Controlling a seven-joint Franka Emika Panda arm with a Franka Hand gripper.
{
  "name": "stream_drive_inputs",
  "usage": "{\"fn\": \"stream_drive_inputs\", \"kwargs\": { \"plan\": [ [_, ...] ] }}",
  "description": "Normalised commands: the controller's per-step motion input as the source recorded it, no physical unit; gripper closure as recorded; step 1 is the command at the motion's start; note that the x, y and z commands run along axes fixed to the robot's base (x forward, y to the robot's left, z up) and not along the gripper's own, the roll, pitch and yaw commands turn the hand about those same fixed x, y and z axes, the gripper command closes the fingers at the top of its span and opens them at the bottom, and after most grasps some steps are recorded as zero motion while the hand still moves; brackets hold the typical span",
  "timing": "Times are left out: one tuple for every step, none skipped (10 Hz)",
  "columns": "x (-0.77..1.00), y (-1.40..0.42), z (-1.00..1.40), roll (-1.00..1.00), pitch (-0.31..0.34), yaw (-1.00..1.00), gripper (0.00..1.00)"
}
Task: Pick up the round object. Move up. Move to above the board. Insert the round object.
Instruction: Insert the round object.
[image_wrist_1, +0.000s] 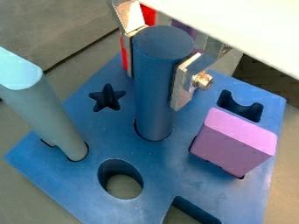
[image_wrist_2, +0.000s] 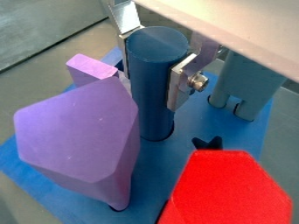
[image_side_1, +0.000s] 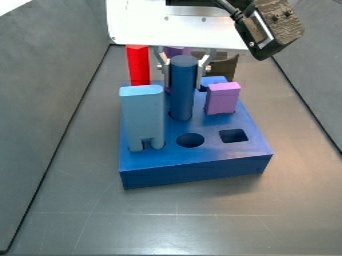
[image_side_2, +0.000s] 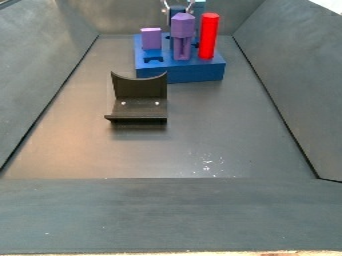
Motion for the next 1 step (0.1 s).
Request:
{"fn": "stream_drive_inputs", "kwargs": {
  "plan": [
    [0.0,0.0,0.0,0.0,0.0,0.0,1.0]
  ]
}}
